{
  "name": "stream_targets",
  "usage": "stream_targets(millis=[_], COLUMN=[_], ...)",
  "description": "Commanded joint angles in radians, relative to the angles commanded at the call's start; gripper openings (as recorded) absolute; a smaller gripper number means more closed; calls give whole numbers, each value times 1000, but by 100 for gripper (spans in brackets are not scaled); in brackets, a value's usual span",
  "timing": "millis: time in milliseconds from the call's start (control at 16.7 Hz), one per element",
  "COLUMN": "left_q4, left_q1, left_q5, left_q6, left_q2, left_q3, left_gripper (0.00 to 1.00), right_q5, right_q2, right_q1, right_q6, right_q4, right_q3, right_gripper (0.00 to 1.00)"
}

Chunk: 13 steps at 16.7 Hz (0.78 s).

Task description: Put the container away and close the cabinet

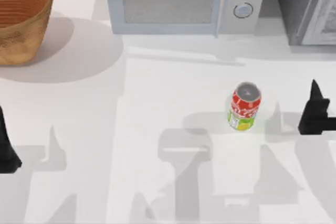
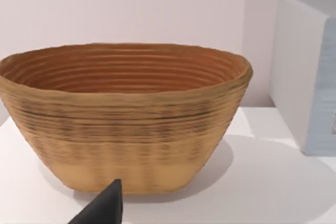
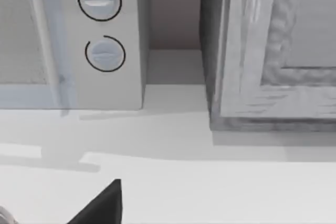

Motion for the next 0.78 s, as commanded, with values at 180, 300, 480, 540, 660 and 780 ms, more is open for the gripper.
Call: stream_targets(millis=[180, 300, 480, 540, 660, 780], left_q4=[0, 0, 0, 0, 0, 0], left_q1=[0, 0, 0, 0, 0, 0], left_q5=[0, 0, 0, 0, 0, 0], left_q6=[0, 0, 0, 0, 0, 0], left_q2=[0, 0, 0, 0, 0, 0], left_q3=[0, 0, 0, 0, 0, 0], left_gripper=[100, 100, 100, 100, 100, 100], right_q5=[118, 196, 305, 339, 400, 449], right_q2=[321, 523, 792, 871, 1005, 1106], right_q1=[117, 192, 293, 323, 376, 416], right_q6=[20, 29, 39, 41, 42, 42], right_q4=[213, 357, 566, 632, 752, 851], right_q3=[45, 80, 139, 159, 199, 235], right_gripper=[100, 100, 100, 100, 100, 100])
